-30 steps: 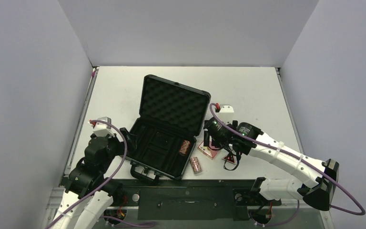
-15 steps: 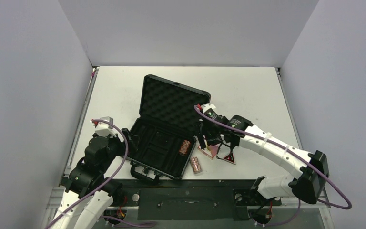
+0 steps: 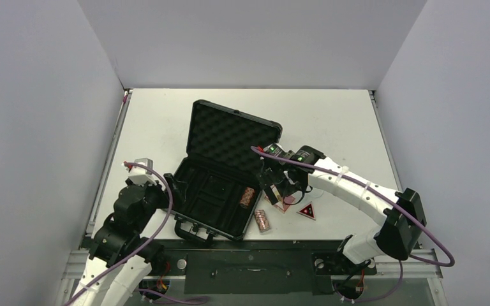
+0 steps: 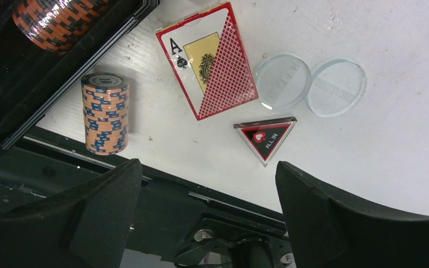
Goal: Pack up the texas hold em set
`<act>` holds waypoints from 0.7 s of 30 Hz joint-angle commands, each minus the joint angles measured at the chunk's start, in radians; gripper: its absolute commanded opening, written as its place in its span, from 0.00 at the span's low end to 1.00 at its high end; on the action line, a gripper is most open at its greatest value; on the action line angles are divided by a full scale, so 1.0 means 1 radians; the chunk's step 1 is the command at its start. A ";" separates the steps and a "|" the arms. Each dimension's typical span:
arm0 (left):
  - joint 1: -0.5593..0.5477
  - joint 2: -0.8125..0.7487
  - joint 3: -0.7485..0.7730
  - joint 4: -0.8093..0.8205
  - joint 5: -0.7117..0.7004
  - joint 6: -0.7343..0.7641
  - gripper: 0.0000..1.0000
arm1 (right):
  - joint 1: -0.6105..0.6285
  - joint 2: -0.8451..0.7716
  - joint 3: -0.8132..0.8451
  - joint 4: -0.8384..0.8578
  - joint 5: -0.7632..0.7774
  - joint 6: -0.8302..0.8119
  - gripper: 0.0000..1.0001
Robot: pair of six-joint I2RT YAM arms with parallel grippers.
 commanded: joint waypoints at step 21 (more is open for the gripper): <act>-0.005 -0.086 -0.057 0.129 0.039 0.064 0.96 | 0.010 -0.131 -0.191 0.284 -0.171 -0.509 0.92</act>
